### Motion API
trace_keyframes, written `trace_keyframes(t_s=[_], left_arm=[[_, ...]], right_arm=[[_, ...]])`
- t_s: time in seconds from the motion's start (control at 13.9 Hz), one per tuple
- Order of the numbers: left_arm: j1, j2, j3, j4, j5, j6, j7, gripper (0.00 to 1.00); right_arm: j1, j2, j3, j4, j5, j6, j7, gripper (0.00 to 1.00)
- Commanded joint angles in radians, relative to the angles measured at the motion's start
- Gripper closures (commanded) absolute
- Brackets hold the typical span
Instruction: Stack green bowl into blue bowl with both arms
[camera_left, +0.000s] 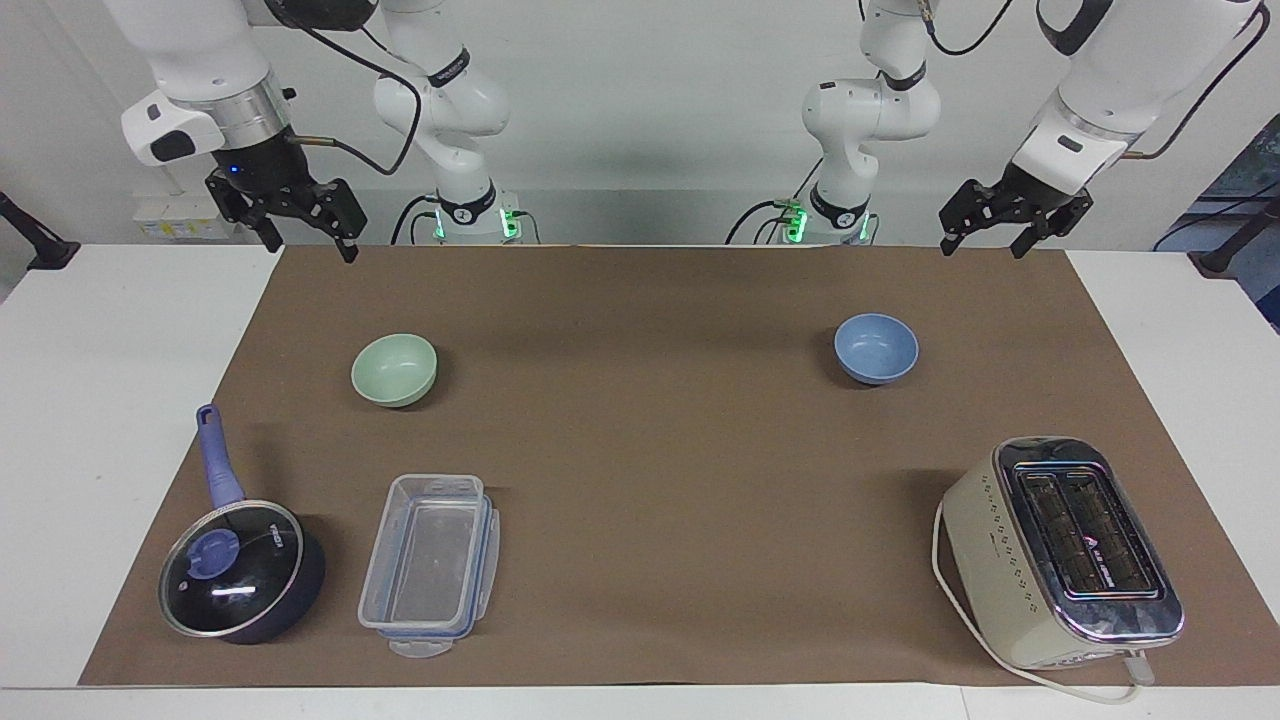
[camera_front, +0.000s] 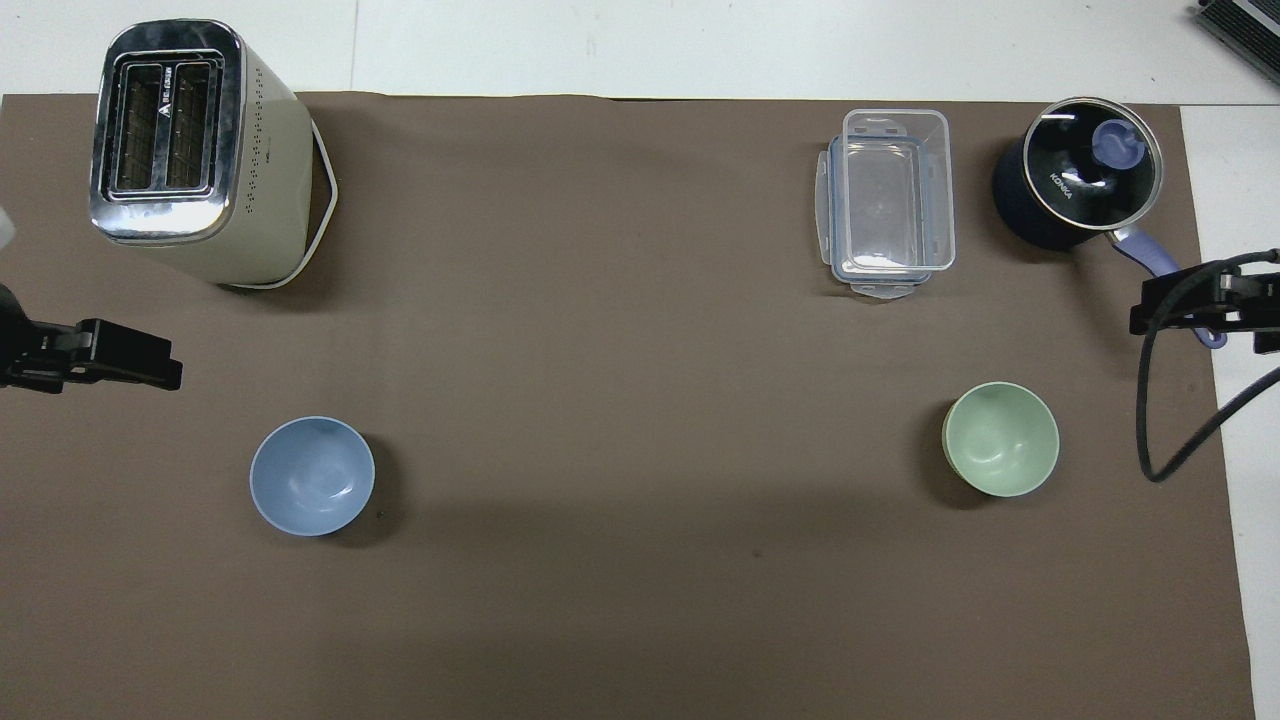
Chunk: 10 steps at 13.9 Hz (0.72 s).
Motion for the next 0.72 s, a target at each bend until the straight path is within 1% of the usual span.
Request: trace_keyframes(t_s=[0.0, 0.43, 0.65], left_arm=[[0.011, -0.026, -0.006, -0.036, 0.008, 0.032, -0.006, 0.0], [0.013, -0.026, -0.006, -0.053, 0.008, 0.076, 0.001, 0.0], [0.027, -0.035, -0.006, -0.107, 0.008, 0.128, 0.008, 0.0]], right_arm=[[-0.008, -0.018, 0.003, -0.024, 0.022, 0.02, 0.011, 0.0], [-0.008, -0.018, 0.003, -0.024, 0.022, 0.02, 0.011, 0.0], [-0.008, -0.018, 0.003, -0.024, 0.022, 0.02, 0.011, 0.0]])
